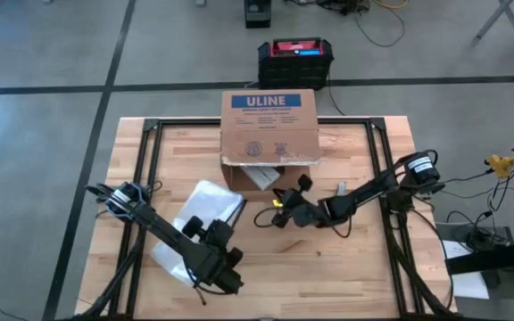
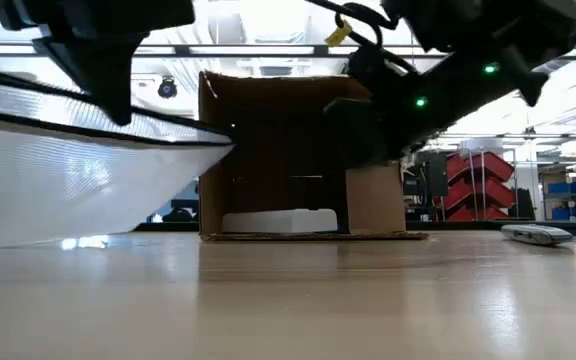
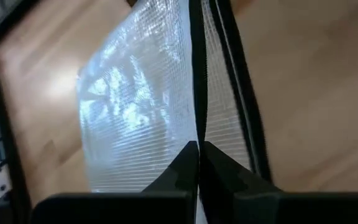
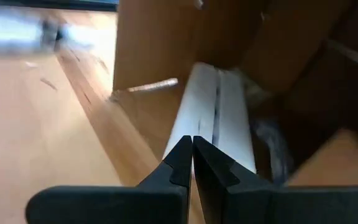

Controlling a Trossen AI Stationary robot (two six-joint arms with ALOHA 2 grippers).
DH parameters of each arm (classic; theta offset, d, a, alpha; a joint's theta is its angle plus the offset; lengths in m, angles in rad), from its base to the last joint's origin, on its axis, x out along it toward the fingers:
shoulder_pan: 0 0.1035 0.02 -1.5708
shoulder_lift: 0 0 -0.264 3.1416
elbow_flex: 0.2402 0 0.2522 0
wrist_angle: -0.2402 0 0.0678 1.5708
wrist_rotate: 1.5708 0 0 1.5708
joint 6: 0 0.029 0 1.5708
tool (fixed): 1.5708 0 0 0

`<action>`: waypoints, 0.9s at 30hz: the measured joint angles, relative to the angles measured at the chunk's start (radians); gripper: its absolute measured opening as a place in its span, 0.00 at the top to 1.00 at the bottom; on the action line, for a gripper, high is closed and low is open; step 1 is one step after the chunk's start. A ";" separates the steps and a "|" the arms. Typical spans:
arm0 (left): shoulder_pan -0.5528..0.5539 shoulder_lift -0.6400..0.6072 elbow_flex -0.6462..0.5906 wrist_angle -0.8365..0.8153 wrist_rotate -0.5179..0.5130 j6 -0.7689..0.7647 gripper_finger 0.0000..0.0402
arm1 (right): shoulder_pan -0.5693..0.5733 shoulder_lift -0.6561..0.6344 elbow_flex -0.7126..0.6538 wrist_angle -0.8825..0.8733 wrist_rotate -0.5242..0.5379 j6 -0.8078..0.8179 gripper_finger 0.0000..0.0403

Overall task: Unpack boxes
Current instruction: Put the white medicine pill kit into the white zip bag

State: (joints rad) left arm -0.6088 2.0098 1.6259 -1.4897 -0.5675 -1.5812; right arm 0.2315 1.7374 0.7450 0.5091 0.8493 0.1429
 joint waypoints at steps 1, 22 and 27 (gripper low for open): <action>0.001 0.000 -0.012 0.021 0.000 0.006 1.00 | -0.013 -0.001 0.001 0.008 -0.020 -0.044 1.00; 0.001 -0.001 -0.210 0.274 0.033 0.107 1.00 | -0.187 0.288 0.006 0.523 -0.176 -0.194 0.34; 0.001 -0.001 -0.216 0.279 0.026 0.107 1.00 | -0.221 0.322 0.043 0.468 -0.231 -0.094 0.25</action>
State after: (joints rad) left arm -0.6078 2.0090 1.4101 -1.2110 -0.5411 -1.4738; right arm 0.0108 2.0597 0.7878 0.9770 0.6183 0.0484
